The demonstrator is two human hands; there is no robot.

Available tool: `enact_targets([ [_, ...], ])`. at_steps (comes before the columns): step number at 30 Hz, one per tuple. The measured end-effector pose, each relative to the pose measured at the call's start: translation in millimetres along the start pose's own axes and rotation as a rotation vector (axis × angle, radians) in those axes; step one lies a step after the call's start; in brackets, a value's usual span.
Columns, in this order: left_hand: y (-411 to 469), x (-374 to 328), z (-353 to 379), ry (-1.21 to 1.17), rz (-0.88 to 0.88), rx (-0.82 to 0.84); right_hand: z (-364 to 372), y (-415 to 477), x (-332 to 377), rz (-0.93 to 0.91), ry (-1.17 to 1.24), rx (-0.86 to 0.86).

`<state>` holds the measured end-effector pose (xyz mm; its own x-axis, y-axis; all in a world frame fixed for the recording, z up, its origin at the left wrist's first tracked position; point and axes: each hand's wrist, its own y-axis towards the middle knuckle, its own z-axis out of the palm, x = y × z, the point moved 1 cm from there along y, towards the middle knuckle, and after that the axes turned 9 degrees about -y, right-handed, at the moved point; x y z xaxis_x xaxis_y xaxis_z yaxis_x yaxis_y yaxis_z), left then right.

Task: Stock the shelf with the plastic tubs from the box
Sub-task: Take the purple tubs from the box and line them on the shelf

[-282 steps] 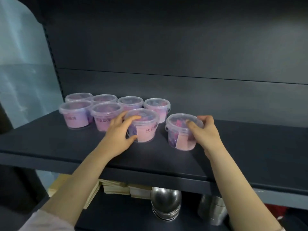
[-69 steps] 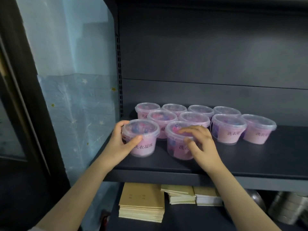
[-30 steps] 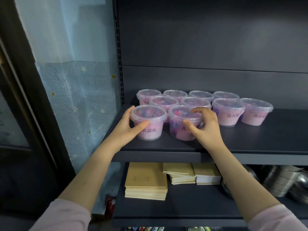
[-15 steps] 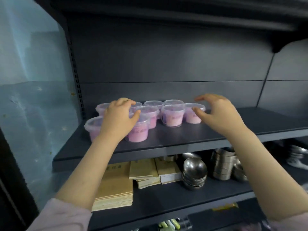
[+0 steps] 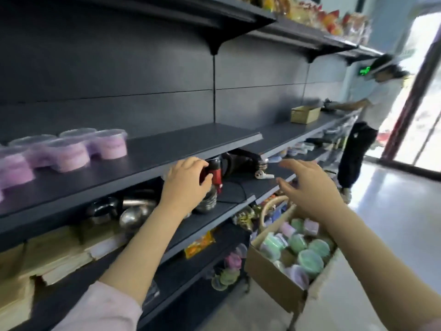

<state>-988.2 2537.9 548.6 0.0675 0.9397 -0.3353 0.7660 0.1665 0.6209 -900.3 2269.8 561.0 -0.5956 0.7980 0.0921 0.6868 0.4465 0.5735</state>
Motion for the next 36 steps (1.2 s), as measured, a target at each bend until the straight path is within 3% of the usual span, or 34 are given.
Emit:
enact_targets([
  [5, 4.5, -61.8, 113.8, -0.030, 0.085, 0.283, 23.0, -53.1, -113.9, 0.177, -0.055, 0.235],
  [13, 25.9, -94.8, 265.6, -0.103, 0.129, 0.548, 78.2, -91.8, -238.0, 0.488, -0.039, 0.333],
  [25, 105.4, -81.9, 427.7, -0.215, 0.104, 0.727, 190.8, -44.4, -361.1, 0.645, 0.073, 0.428],
  [31, 107.4, -66.1, 483.6, -0.248, 0.007, 0.831, 272.3, -28.1, -413.6, 0.717, 0.149, 0.479],
  [36, 73.1, -50.7, 545.4, -0.249, -0.211, 0.916, 374.2, -5.8, -469.4, 0.725, 0.286, 0.567],
])
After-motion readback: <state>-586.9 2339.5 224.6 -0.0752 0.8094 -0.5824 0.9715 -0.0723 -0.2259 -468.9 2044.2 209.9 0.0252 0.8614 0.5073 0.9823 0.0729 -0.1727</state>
